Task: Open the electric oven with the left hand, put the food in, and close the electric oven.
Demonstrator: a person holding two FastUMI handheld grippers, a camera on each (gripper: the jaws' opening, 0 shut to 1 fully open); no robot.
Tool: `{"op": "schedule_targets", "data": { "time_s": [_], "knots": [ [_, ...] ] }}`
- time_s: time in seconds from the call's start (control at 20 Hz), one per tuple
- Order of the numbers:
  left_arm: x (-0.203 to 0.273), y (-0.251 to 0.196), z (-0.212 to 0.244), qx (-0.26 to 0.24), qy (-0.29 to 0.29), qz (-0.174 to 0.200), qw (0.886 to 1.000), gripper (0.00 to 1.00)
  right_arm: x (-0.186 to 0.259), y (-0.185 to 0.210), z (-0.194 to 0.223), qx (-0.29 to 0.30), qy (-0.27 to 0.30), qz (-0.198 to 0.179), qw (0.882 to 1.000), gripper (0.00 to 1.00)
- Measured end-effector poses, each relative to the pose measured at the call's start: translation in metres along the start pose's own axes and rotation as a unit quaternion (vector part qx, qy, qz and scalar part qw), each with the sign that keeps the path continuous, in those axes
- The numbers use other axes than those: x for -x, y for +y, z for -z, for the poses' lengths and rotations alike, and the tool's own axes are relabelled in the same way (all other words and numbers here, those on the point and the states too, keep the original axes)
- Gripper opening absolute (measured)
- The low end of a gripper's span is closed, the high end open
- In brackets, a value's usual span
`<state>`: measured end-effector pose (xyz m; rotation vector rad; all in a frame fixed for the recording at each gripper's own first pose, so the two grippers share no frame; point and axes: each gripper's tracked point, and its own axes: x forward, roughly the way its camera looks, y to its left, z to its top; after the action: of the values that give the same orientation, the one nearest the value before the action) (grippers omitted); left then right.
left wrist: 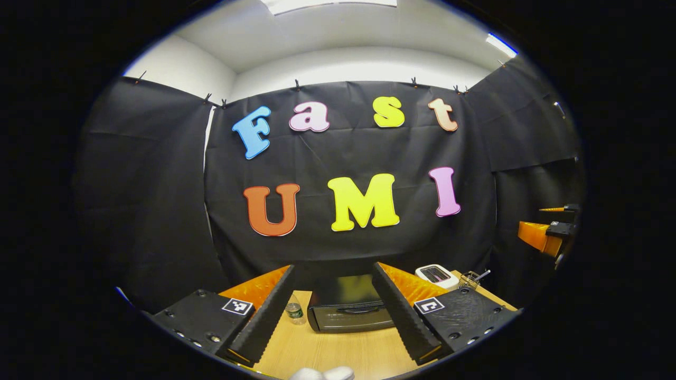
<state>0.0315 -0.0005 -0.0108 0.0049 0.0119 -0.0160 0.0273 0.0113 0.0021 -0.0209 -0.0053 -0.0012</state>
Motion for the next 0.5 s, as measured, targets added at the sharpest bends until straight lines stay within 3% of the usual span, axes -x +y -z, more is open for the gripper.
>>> {"op": "schedule_targets", "data": {
  "time_s": [0.05,0.1,0.15,0.35,0.4,0.45,0.5],
  "knots": [
    [-0.002,0.000,0.000,-0.005,-0.003,-0.002,1.000,0.95,-0.003,-0.002,0.004,0.002,0.004,0.002,1.000,0.92],
    [-0.005,-0.001,0.002,-0.010,0.000,-0.003,1.000,0.95,-0.004,-0.003,0.007,0.001,0.008,0.003,1.000,0.92],
    [-0.007,-0.004,0.005,-0.010,0.002,-0.002,1.000,0.95,-0.005,-0.003,0.009,-0.004,0.011,0.001,1.000,1.00],
    [-0.025,-0.012,0.022,-0.002,0.006,0.003,1.000,0.95,-0.005,-0.010,0.016,-0.002,0.021,0.002,1.000,1.00],
    [-0.033,-0.015,0.029,0.004,0.012,0.005,1.000,0.95,-0.004,-0.012,0.014,0.001,0.019,0.002,1.000,0.92],
    [-0.041,-0.018,0.038,0.011,0.018,0.005,1.000,0.95,-0.002,-0.016,0.011,0.004,0.015,0.003,1.000,0.92],
    [-0.049,-0.021,0.047,0.018,0.027,0.005,0.999,0.95,0.000,-0.020,0.008,0.008,0.012,0.005,1.000,1.00]
  ]
}}
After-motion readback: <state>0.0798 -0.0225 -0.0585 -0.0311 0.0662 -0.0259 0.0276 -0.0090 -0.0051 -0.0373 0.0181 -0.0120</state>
